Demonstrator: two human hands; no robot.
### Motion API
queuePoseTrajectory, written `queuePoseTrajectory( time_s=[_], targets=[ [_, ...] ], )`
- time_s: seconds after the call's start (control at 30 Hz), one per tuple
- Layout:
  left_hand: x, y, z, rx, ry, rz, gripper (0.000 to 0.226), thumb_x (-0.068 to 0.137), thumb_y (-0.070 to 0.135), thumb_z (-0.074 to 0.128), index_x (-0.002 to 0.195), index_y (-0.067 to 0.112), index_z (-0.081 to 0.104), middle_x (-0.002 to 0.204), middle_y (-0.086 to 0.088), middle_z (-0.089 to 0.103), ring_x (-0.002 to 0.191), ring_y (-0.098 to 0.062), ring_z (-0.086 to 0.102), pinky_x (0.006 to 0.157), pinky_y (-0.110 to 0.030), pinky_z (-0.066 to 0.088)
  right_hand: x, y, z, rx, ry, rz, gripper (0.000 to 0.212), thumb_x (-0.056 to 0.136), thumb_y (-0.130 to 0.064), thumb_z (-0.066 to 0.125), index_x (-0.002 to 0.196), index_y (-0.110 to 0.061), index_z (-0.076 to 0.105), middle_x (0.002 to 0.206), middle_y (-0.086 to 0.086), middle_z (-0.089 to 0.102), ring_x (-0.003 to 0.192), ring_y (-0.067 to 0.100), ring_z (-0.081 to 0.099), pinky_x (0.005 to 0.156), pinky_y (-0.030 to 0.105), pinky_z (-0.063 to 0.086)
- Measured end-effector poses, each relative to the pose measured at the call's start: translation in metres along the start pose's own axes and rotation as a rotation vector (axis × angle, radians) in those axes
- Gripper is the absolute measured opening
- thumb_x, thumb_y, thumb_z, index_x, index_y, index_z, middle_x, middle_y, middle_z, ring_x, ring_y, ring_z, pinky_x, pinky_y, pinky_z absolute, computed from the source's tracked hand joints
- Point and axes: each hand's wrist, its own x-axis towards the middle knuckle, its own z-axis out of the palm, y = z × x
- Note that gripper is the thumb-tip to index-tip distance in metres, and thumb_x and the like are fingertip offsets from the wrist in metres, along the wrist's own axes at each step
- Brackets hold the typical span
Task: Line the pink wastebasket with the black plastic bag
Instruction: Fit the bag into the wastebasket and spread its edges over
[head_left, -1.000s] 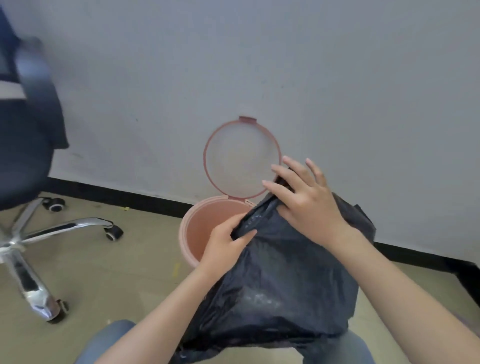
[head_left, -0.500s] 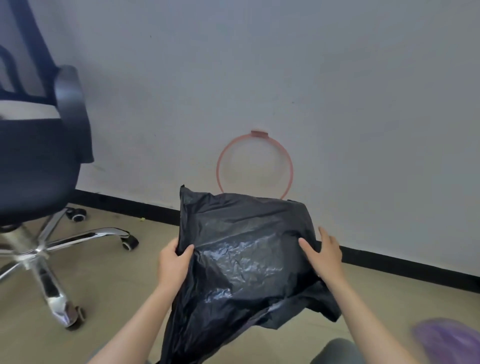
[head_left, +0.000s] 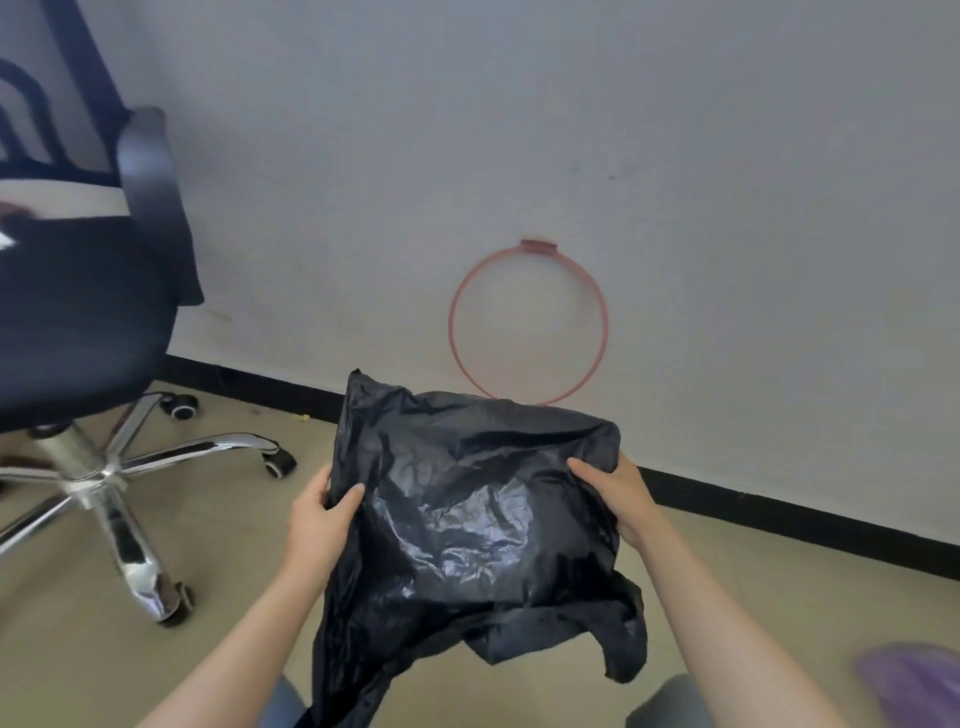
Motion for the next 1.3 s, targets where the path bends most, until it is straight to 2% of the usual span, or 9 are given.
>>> queuePoseTrajectory(
  time_s=[0.2, 0.3, 0.4, 0.63, 0.73, 0.9, 1.0, 1.13, 1.3],
  targets=[
    [-0.018, 0.023, 0.029, -0.014, -0.259, 0.080, 0.052, 0.092, 0.033, 0.044, 0.141, 0.028, 0.027, 0.141, 0.015, 0.036, 0.129, -0.006, 0.034, 0.109, -0.028, 0.026, -0.039, -0.004, 0.032, -0.626, 0.238, -0.440, 0.055, 0.087, -0.010, 0.053, 0.138, -0.021, 0.037, 0.125, 0.009, 0.059, 0.110, 0.032, 0.056, 0.079, 0.030, 0.043],
    [-0.032, 0.037, 0.054, 0.022, -0.406, 0.068, 0.068, 0.086, 0.051, 0.045, 0.143, 0.028, 0.017, 0.142, 0.023, 0.017, 0.131, 0.007, 0.014, 0.111, -0.017, 0.011, -0.055, -0.004, 0.048, -0.829, 0.007, -0.598, 0.062, 0.087, -0.026, 0.053, 0.142, -0.032, 0.027, 0.137, 0.007, 0.045, 0.122, 0.031, 0.042, 0.104, 0.040, 0.035],
    [-0.038, 0.045, 0.076, -0.044, -0.372, 0.085, 0.038, 0.091, 0.018, 0.052, 0.126, 0.022, 0.038, 0.111, 0.028, 0.041, 0.092, 0.037, 0.036, 0.076, 0.010, 0.030, -0.064, -0.006, 0.066, -0.900, -0.264, -0.486, 0.060, 0.093, -0.027, 0.050, 0.144, -0.032, 0.019, 0.148, 0.004, 0.028, 0.134, 0.028, 0.020, 0.113, 0.039, 0.019],
    [-0.011, 0.028, 0.079, -0.092, -0.171, -0.011, 0.044, 0.060, 0.041, 0.070, 0.102, 0.042, 0.057, 0.126, -0.003, 0.058, 0.119, -0.023, 0.054, 0.103, -0.047, 0.044, -0.061, -0.006, 0.052, -0.637, -0.318, -0.420, 0.050, 0.088, -0.022, 0.047, 0.136, -0.022, 0.036, 0.145, 0.012, 0.037, 0.133, 0.020, 0.033, 0.115, 0.038, 0.023],
    [-0.013, 0.034, 0.078, -0.222, -0.124, -0.076, 0.047, 0.077, 0.027, 0.067, 0.121, 0.020, 0.051, 0.126, -0.007, 0.058, 0.113, -0.027, 0.057, 0.101, -0.048, 0.045, -0.086, -0.007, 0.028, -0.389, -0.219, -0.414, 0.028, 0.092, -0.023, 0.048, 0.118, -0.032, 0.051, 0.129, -0.007, 0.052, 0.119, -0.001, 0.045, 0.109, 0.027, 0.034],
    [-0.007, 0.037, 0.081, -0.348, -0.047, -0.123, 0.030, 0.087, 0.013, 0.058, 0.116, 0.010, 0.054, 0.112, -0.011, 0.062, 0.103, -0.030, 0.060, 0.094, -0.042, 0.048, -0.115, 0.018, 0.013, -0.486, -0.382, -0.444, 0.056, 0.076, -0.036, 0.064, 0.124, -0.050, 0.040, 0.123, -0.030, 0.046, 0.113, -0.013, 0.045, 0.091, 0.007, 0.040],
    [-0.001, 0.036, 0.085, -0.361, -0.008, -0.170, 0.028, 0.088, 0.012, 0.057, 0.116, 0.007, 0.054, 0.109, -0.010, 0.061, 0.098, -0.028, 0.059, 0.087, -0.037, 0.047, -0.117, 0.041, 0.015, -0.610, -0.206, -0.636, 0.018, 0.080, -0.011, 0.056, 0.084, -0.029, 0.055, 0.080, -0.022, 0.048, 0.072, 0.001, 0.049, 0.064, 0.023, 0.041],
    [0.022, 0.037, 0.082, -0.421, 0.158, -0.266, 0.026, 0.088, 0.006, 0.055, 0.114, 0.005, 0.057, 0.119, -0.016, 0.061, 0.101, -0.029, 0.058, 0.097, -0.042, 0.047, -0.126, 0.054, -0.006, -0.792, 0.037, -0.838, 0.010, 0.070, -0.014, 0.045, 0.067, -0.023, 0.043, 0.076, -0.012, 0.032, 0.059, 0.009, 0.035, 0.047, 0.025, 0.029],
    [0.035, 0.040, 0.087, -0.442, 0.222, -0.299, 0.026, 0.089, 0.004, 0.053, 0.115, 0.004, 0.057, 0.112, -0.009, 0.060, 0.101, -0.026, 0.056, 0.101, -0.043, 0.044, -0.110, 0.061, -0.044, -0.474, 0.471, -0.378, 0.050, 0.074, 0.010, 0.044, 0.052, -0.035, 0.043, 0.075, -0.012, 0.039, 0.077, 0.022, 0.049, 0.061, 0.008, 0.034]
  ],
)
